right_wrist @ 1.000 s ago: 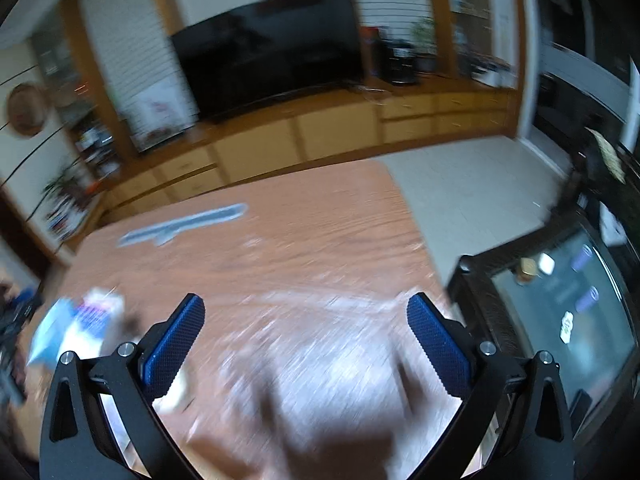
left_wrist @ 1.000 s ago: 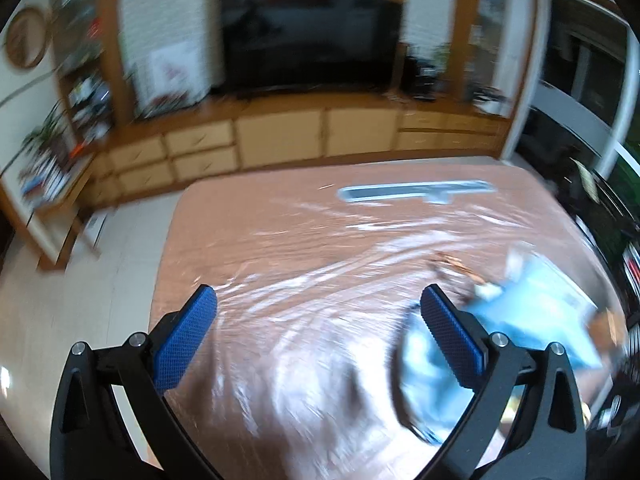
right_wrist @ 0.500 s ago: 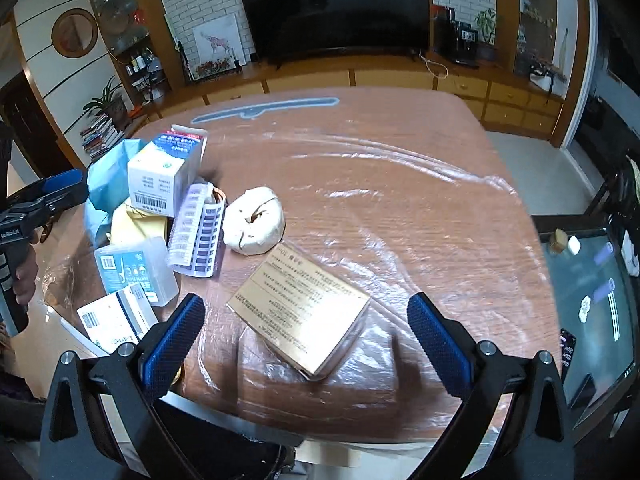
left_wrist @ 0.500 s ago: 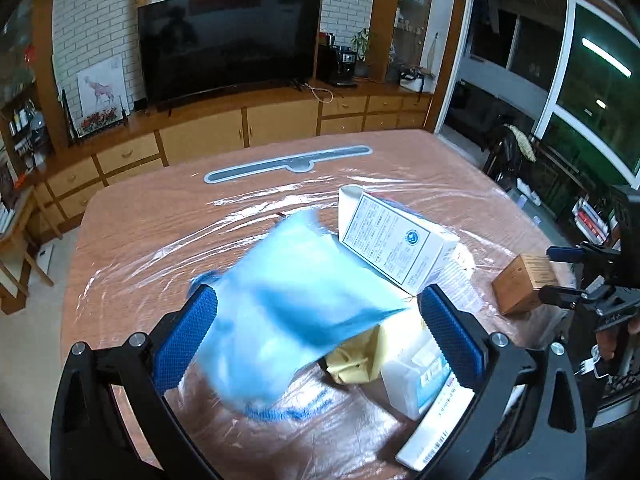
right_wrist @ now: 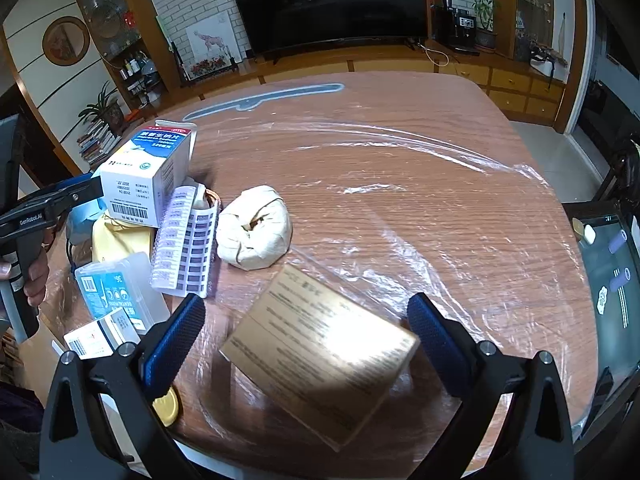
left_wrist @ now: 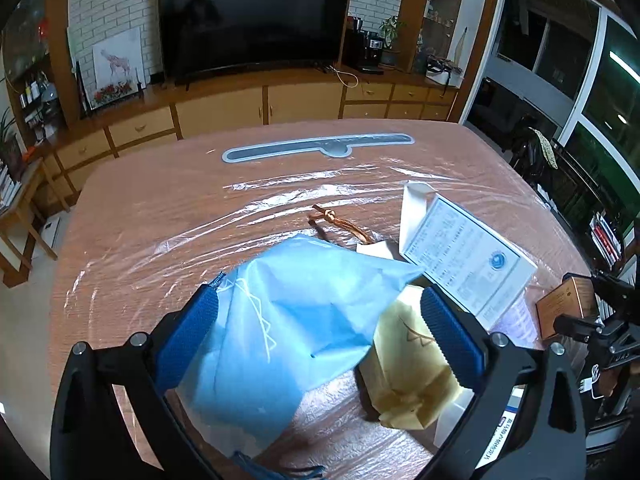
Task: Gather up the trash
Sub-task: 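Grasp the light-blue plastic bag with the left tool while the right tool grasps the tan printed card, then carry the blue bag in the left tool while the right tool carries the tan card toward the black bin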
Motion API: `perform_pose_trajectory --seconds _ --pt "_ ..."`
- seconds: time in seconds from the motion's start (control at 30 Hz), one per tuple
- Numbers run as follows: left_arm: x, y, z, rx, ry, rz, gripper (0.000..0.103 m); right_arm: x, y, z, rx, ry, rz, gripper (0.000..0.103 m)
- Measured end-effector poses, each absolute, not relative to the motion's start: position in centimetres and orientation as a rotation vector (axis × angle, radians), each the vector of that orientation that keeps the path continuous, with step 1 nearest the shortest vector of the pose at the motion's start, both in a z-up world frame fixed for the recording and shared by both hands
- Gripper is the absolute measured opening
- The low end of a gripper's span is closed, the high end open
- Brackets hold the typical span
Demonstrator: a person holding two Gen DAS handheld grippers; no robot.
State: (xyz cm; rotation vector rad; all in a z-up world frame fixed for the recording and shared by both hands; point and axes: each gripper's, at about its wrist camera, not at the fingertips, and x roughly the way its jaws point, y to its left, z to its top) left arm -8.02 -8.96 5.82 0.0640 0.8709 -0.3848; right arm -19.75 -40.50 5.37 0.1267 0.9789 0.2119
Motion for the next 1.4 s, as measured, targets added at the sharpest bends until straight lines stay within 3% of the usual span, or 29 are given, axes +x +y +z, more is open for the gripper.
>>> perform_pose_trajectory --seconds 0.17,0.3,0.5,1.4 --pt "-7.2 -8.5 5.2 0.034 0.893 -0.384 0.08 -19.5 -40.4 4.9 0.147 0.99 0.229 0.076" --pt "-7.2 -7.7 5.4 -0.013 0.892 -0.401 0.067 -19.5 -40.4 4.9 0.166 0.974 0.242 0.074" --pt "-7.8 -7.1 5.4 -0.021 0.891 -0.387 0.055 -19.7 -41.4 5.7 0.219 0.958 0.237 0.072" --pt "-10.0 -4.6 6.9 -0.163 0.838 -0.392 0.037 -19.8 -40.5 7.2 0.249 0.939 0.289 0.072"
